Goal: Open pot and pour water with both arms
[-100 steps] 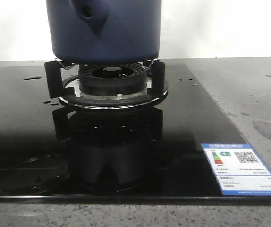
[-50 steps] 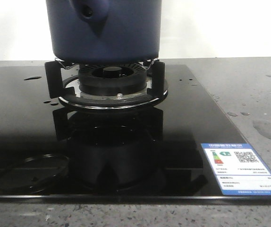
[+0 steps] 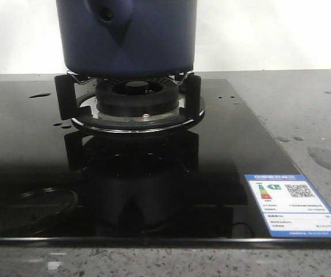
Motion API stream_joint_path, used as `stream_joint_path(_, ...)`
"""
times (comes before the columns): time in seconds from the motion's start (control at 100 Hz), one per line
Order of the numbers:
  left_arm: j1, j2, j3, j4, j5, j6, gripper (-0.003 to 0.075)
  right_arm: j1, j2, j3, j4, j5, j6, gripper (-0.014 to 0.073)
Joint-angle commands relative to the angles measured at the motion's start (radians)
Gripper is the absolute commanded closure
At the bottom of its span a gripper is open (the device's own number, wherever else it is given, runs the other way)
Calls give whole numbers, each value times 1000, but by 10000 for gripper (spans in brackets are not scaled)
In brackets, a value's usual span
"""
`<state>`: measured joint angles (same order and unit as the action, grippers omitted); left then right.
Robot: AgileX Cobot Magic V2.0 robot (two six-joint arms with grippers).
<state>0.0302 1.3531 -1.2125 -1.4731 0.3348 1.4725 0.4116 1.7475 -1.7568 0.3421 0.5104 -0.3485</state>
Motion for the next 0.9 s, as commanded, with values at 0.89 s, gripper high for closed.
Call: stream_joint_path(0.89,1,-37,-42,-48,15,-2,372,152,-220,580,-62,-1336,-71,652)
